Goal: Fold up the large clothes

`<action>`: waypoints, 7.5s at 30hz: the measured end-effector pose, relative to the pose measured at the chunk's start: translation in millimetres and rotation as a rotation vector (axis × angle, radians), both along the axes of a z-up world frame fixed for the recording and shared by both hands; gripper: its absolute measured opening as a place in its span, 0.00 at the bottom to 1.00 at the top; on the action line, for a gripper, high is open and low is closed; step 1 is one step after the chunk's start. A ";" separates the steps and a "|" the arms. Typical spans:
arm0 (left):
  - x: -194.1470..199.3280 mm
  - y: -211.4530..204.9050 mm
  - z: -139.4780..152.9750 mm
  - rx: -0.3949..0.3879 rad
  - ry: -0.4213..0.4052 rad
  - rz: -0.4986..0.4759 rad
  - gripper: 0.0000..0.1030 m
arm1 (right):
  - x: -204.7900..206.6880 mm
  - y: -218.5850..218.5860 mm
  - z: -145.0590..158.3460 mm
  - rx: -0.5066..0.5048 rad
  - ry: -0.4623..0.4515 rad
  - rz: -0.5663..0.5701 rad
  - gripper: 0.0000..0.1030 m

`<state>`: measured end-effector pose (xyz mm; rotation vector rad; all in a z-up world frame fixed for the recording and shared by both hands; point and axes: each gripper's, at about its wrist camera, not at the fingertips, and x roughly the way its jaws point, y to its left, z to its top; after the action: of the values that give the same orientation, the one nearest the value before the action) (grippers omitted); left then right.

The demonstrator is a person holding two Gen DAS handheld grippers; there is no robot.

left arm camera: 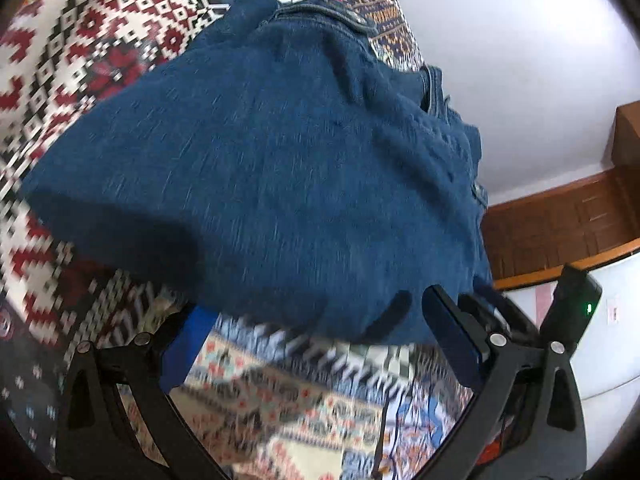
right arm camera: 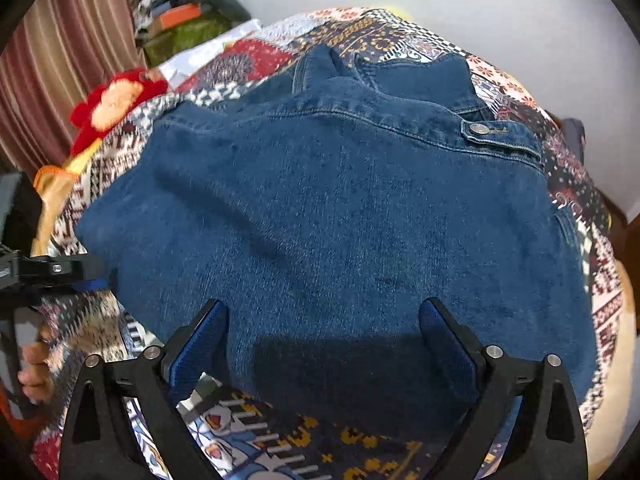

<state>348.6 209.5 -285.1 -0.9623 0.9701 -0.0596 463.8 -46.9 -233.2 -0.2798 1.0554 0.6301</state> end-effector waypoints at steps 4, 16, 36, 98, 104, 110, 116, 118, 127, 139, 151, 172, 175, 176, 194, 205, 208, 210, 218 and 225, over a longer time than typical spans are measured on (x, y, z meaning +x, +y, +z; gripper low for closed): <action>17.5 5.8 -5.1 -0.041 -0.038 0.055 0.96 | 1.3 0.4 -0.3 0.001 0.001 0.006 0.95; 41.7 12.9 26.9 0.171 -0.005 0.201 0.37 | -8.8 -13.6 21.5 -0.006 0.006 -0.017 0.95; -26.9 -6.1 198.7 0.812 -0.300 0.174 0.21 | -39.2 56.0 60.3 0.063 -0.015 0.091 0.95; -17.9 -120.3 141.8 0.892 -0.195 -0.351 0.97 | -42.1 -107.8 76.8 0.204 0.145 -0.141 0.98; -13.8 -91.6 92.4 0.738 -0.093 -0.339 1.00 | -32.5 -111.1 22.9 0.077 0.223 -0.157 0.98; -19.6 -86.4 93.3 0.704 -0.080 -0.348 1.00 | -29.4 -155.5 14.0 0.152 0.330 -0.246 0.99; -19.8 -81.2 115.0 0.827 -0.077 -0.341 0.99 | -27.0 -172.3 52.9 0.130 0.221 -0.255 0.98; -11.8 -77.2 125.7 0.869 -0.099 -0.336 0.99 | -21.8 -172.5 65.5 0.132 0.181 -0.255 0.99; 66.1 -64.1 152.6 0.881 -0.180 -0.322 0.99 | 25.3 -124.0 101.3 0.197 0.084 -0.191 0.99; 198.6 -42.7 83.0 0.736 -0.027 -0.316 1.00 | 104.6 -51.9 33.2 0.086 0.127 -0.102 0.99; 188.8 -27.1 130.1 0.695 -0.103 -0.223 1.00 | 115.2 -83.2 46.8 0.136 0.116 -0.217 0.99; 66.5 -35.8 56.0 0.290 0.021 -0.355 1.00 | 36.9 -102.7 11.3 0.169 0.329 -0.157 0.99; 78.8 -30.7 41.6 0.157 0.044 -0.334 1.00 | 45.3 -96.7 -7.5 0.179 0.388 -0.137 0.99; 84.1 -31.0 38.0 0.133 0.053 -0.327 1.00 | 49.0 -94.7 -11.8 0.199 0.412 -0.130 0.99; 125.5 -64.3 25.4 0.059 0.034 -0.401 0.80 | 78.4 -72.4 -24.7 0.391 0.515 -0.127 0.65; 94.1 -78.6 93.6 0.160 -0.082 -0.422 0.60 | 54.5 -69.2 31.3 0.417 0.465 -0.121 0.37; 84.6 -76.0 126.7 0.209 -0.138 -0.414 0.60 | 46.7 -62.8 61.2 0.436 0.425 -0.115 0.37; 75.3 -71.2 146.5 0.223 -0.177 -0.399 0.60 | 41.8 -52.7 84.7 0.449 0.387 -0.102 0.37; 30.6 -22.8 199.3 0.249 -0.273 -0.341 0.60 | 13.7 -9.7 155.2 0.461 0.275 -0.037 0.37; 5.0 25.8 191.1 0.253 -0.225 -0.304 0.60 | -9.0 40.5 145.2 0.442 0.334 -0.012 0.37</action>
<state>353.6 235.3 -94.0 -0.5573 0.8834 -0.2873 454.8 -6.4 -88.0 0.2245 1.2005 0.8991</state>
